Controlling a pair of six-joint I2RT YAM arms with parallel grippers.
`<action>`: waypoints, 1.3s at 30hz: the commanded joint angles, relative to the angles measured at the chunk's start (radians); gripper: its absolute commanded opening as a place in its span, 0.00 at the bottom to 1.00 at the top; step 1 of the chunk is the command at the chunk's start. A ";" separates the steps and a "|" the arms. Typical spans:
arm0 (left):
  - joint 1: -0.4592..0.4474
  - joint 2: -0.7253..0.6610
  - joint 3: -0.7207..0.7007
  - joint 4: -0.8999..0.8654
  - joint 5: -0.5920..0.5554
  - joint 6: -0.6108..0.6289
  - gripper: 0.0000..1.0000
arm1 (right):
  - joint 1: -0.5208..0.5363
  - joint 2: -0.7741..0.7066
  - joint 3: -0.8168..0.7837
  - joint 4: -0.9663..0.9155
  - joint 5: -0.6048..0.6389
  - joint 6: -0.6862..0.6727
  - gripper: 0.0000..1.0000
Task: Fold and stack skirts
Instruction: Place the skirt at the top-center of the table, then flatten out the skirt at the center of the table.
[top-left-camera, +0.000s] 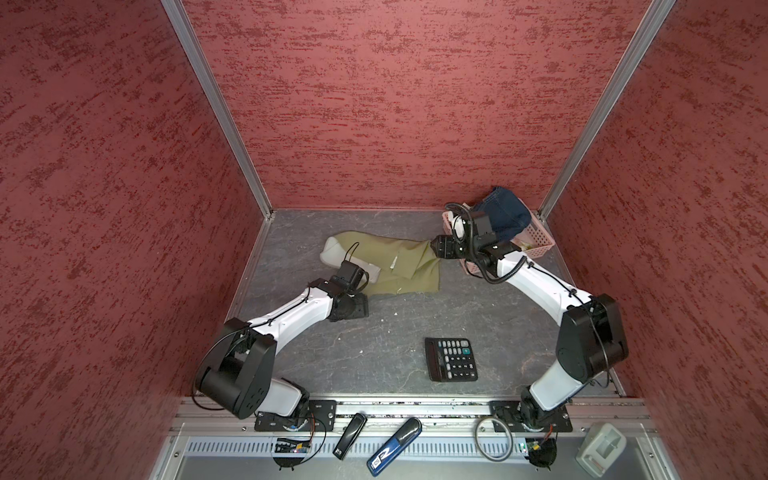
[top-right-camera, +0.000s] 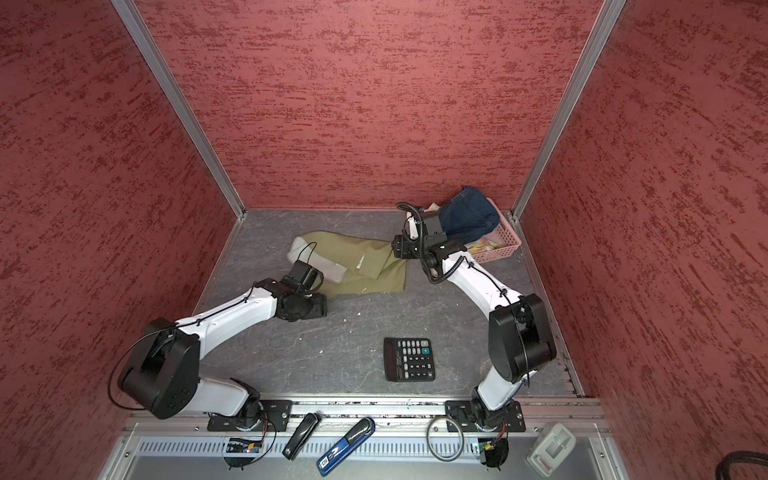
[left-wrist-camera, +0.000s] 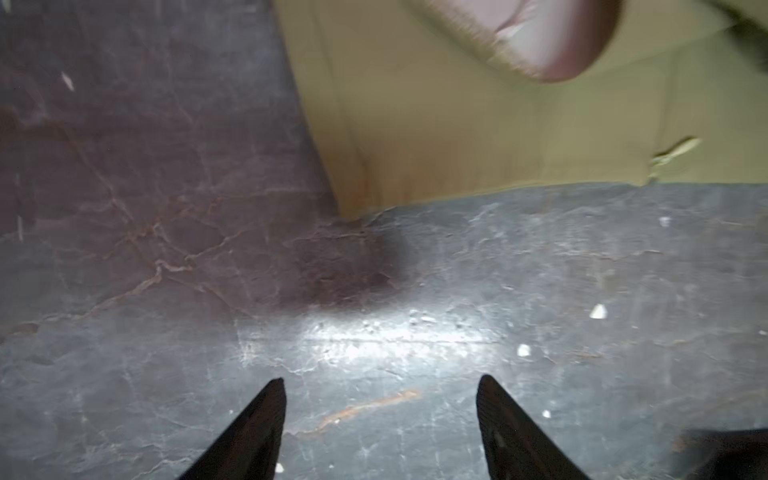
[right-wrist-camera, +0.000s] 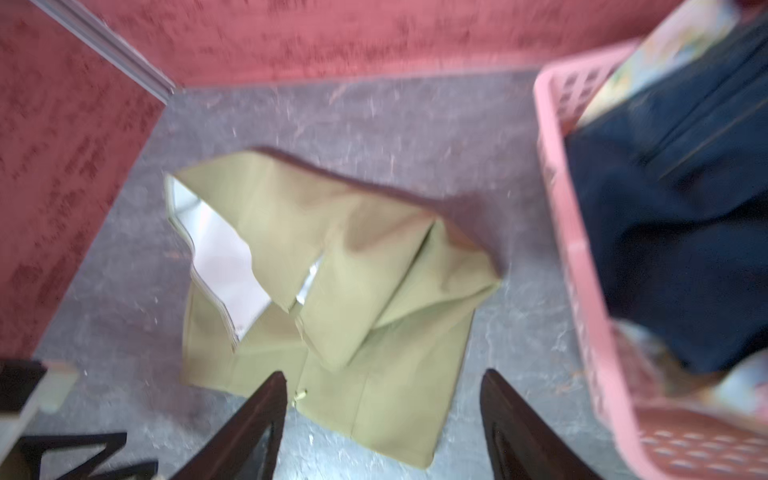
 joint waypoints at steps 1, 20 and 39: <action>0.105 -0.010 -0.065 0.165 0.123 -0.102 0.71 | 0.005 -0.033 -0.069 0.084 -0.043 0.020 0.73; 0.250 0.211 -0.113 0.594 0.369 -0.292 0.63 | 0.011 -0.063 -0.299 0.239 -0.130 0.175 0.71; 0.250 0.212 -0.097 0.562 0.359 -0.220 0.00 | 0.010 0.093 -0.441 0.481 -0.186 0.467 0.65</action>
